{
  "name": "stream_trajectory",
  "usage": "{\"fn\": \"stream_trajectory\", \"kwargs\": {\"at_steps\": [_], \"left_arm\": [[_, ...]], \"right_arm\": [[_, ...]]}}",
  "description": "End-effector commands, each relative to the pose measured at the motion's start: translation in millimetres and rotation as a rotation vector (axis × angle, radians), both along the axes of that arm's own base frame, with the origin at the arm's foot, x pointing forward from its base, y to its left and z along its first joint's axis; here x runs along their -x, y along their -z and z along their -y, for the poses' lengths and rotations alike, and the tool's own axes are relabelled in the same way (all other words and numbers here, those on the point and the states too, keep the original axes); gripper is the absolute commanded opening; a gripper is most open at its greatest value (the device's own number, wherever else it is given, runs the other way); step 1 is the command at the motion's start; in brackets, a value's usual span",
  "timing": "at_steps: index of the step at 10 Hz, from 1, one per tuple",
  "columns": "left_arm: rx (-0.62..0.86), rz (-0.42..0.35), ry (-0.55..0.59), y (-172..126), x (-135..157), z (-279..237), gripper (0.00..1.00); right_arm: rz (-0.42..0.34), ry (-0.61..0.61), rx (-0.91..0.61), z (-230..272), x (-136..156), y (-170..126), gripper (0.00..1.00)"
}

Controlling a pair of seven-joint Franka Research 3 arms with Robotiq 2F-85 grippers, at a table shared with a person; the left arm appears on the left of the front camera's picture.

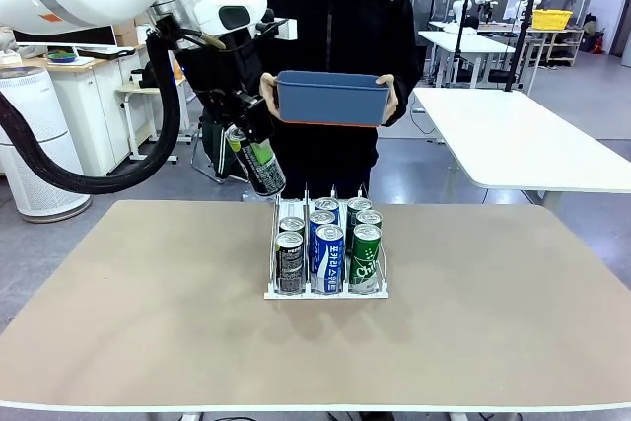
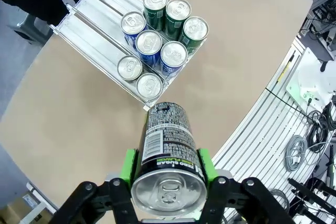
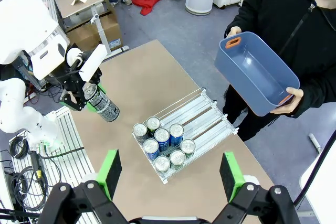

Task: Fill the beverage cans into the dispenser.
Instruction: Place the picked Pepsi coke in the line of the Automatic Can Dispenser with the same cans.

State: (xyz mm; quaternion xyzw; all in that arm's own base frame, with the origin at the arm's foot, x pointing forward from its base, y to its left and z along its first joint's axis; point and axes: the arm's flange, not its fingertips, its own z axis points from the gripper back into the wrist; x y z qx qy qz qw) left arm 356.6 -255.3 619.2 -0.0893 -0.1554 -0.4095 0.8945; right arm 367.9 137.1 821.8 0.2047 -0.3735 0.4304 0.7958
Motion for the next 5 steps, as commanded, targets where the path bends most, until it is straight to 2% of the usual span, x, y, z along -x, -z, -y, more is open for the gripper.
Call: {"fn": "stream_trajectory", "kwargs": {"at_steps": [1,4,5], "left_arm": [[0.007,0.000,-0.032,1.0,0.8,1.0,0.58],[0.003,-0.006,-0.015,0.8,-0.2,0.4,0.58],[0.001,0.020,-0.083,-1.9,1.8,4.9,0.58]], "right_arm": [[-0.002,-0.001,0.001,0.3,0.8,1.6,1.00],[-0.002,-0.001,0.001,0.3,0.8,1.6,1.00],[-0.002,-0.001,0.001,0.3,0.8,1.6,1.00]]}}
